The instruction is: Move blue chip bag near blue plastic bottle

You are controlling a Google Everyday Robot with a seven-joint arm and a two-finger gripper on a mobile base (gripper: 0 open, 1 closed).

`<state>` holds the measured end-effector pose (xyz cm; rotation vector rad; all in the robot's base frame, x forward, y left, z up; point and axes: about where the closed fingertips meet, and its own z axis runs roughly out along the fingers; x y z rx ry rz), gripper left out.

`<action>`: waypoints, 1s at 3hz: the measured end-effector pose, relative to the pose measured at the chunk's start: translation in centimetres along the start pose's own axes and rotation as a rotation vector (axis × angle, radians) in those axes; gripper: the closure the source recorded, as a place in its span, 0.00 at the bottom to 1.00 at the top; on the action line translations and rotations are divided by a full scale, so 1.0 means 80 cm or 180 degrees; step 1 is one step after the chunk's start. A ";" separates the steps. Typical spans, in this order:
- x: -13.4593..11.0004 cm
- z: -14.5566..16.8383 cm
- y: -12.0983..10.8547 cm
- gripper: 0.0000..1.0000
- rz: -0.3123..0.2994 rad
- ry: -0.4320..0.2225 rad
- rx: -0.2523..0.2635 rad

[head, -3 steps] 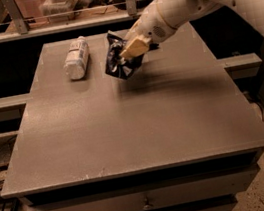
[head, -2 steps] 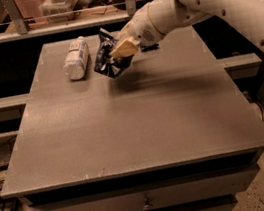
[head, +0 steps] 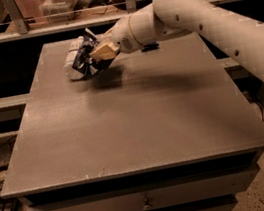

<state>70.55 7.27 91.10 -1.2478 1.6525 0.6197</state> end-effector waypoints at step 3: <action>-0.003 0.017 -0.006 0.00 0.0109 -0.0058 0.0011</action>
Offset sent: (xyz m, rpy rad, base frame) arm 0.0092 0.0071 -0.0019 0.0258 0.0158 -0.0166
